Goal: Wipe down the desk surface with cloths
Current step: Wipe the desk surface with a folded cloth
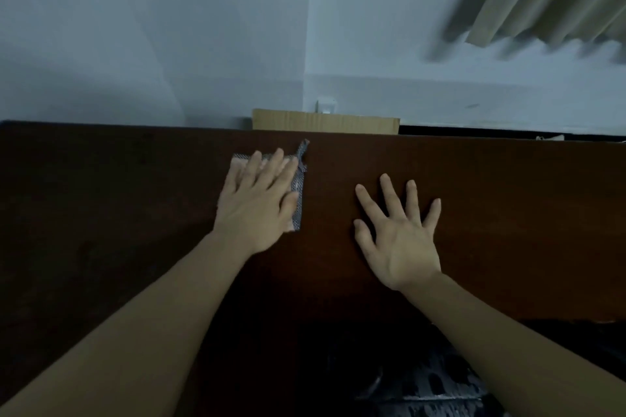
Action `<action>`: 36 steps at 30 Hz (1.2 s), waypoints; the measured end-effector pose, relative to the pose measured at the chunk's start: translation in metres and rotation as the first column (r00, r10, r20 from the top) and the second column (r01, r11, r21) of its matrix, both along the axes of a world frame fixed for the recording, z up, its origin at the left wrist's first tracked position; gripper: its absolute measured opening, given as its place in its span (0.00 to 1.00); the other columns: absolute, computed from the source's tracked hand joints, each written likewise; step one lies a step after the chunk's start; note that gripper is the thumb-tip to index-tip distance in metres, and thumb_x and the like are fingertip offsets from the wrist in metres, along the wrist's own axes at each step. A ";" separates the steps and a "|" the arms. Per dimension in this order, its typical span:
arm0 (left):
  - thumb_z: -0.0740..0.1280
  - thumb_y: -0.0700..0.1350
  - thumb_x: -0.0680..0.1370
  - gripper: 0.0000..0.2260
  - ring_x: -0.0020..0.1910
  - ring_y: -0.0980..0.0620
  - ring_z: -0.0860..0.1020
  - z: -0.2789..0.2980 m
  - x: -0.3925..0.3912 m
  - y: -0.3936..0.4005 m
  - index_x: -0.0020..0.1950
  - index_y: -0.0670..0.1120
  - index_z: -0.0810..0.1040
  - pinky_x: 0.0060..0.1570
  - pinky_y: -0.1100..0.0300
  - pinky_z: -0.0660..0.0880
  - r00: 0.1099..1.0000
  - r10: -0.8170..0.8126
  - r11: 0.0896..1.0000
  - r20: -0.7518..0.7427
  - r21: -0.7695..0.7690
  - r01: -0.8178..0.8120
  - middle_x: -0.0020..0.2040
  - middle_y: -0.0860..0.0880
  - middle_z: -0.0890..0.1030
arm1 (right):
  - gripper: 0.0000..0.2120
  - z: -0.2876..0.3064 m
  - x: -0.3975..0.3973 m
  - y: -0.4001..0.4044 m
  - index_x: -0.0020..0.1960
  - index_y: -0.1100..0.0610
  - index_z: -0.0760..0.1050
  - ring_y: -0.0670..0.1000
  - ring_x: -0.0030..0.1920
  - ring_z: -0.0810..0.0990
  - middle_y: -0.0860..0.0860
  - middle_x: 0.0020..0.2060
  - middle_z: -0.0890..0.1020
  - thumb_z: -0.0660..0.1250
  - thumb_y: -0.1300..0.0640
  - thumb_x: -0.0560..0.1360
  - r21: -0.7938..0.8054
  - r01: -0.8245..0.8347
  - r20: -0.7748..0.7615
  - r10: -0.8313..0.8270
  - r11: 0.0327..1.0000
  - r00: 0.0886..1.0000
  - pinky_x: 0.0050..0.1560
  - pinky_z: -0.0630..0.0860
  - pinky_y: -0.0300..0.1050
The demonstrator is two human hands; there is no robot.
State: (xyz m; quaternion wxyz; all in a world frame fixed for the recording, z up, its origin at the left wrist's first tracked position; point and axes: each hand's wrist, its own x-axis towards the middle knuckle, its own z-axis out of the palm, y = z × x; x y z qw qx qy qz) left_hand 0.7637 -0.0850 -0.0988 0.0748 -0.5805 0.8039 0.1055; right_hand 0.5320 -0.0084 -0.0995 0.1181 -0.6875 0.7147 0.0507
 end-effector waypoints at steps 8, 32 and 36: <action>0.38 0.60 0.85 0.26 0.82 0.46 0.46 0.002 0.005 0.122 0.83 0.54 0.46 0.78 0.41 0.49 0.986 -0.164 0.987 0.013 0.003 0.164 0.83 0.51 0.51 | 0.34 0.001 -0.003 0.003 0.82 0.40 0.40 0.67 0.80 0.36 0.52 0.82 0.40 0.32 0.35 0.77 0.016 -0.028 -0.008 0.029 0.999 1.000 0.74 0.39 0.77; 0.44 0.60 0.86 0.26 0.82 0.46 0.50 0.007 0.039 0.112 0.83 0.54 0.53 0.77 0.44 0.48 0.932 -0.363 0.928 -0.022 0.084 0.363 0.83 0.52 0.54 | 0.36 0.003 0.001 0.004 0.82 0.40 0.40 0.66 0.80 0.36 0.53 0.83 0.40 0.30 0.35 0.75 0.033 -0.015 -0.017 0.016 0.999 1.000 0.74 0.38 0.75; 0.36 0.64 0.82 0.26 0.81 0.50 0.38 0.006 0.037 0.054 0.80 0.60 0.38 0.78 0.47 0.35 0.969 -0.239 0.971 -0.068 -0.021 0.238 0.81 0.57 0.39 | 0.35 0.004 0.001 0.003 0.82 0.40 0.41 0.66 0.80 0.36 0.52 0.83 0.41 0.30 0.34 0.76 0.037 -0.008 -0.038 0.010 0.999 0.999 0.74 0.37 0.74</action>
